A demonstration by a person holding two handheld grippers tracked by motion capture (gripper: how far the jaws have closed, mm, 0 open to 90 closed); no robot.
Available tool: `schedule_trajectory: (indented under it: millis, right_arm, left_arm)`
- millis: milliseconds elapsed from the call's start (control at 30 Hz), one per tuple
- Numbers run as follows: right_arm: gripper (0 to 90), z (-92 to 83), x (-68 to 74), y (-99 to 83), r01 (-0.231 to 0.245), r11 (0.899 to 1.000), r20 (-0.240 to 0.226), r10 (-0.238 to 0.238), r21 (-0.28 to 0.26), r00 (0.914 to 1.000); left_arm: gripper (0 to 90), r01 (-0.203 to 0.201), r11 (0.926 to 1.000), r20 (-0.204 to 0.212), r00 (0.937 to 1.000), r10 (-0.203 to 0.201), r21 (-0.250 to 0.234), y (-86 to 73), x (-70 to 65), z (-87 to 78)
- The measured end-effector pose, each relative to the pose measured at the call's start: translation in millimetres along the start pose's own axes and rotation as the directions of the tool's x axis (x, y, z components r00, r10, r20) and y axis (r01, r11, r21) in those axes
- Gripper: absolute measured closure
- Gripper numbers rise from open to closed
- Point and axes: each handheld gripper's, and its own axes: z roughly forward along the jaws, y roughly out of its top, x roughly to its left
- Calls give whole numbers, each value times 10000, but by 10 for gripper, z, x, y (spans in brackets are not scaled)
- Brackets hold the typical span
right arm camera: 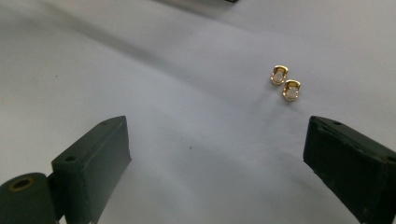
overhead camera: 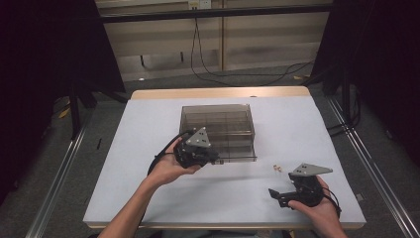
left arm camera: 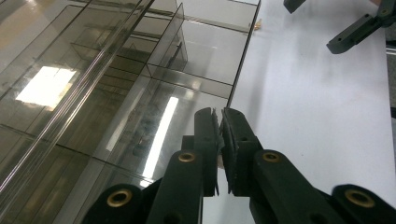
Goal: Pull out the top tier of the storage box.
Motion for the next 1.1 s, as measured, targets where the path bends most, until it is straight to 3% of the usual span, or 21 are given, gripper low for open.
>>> schedule_trajectory:
  millis: [667, 833, 1000, 1100]
  right_arm:
    - [68, -47, 3, -19, -31, 10000, 35, 31, -92, 10000]
    - [69, -68, 2, -29, -52, 9999, 24, 53, -156, 10000]
    - [68, -74, 0, -29, -52, 9998, 55, 53, -216, 10000]
    - [68, -71, 4, -25, -89, 9998, 72, 91, -201, 9999]
  left_arm:
    - [846, 246, 9997, -33, 9997, -246, -93, -26, -26, -15]
    - [766, 539, 9978, -151, 9984, -545, -387, -63, -25, -30]
    - [629, 881, 9945, -437, 9949, -906, -568, -112, -31, -97]
    - [486, 1083, 9903, -1045, 9876, -1171, -868, -151, -34, -158]
